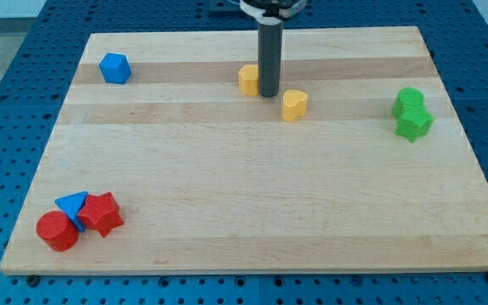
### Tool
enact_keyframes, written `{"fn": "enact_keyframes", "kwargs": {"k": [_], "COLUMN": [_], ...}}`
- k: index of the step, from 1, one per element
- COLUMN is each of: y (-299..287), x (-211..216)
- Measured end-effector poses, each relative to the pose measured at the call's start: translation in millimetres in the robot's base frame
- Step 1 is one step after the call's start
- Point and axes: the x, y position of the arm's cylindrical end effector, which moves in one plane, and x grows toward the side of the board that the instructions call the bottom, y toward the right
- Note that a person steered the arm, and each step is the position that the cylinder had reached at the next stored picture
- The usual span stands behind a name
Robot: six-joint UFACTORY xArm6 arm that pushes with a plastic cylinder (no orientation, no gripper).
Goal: Move the yellow hexagon to the top center
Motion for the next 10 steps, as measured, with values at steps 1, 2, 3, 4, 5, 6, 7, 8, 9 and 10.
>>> {"fn": "enact_keyframes", "kwargs": {"k": [1,2,3,4,5,6,7,8,9,10], "y": [-19,-35,-52,-80,-73,-59,-47,-40,-40,-40], "x": [6,8,14,14,-9,-17,-17,-17,-17,2]}}
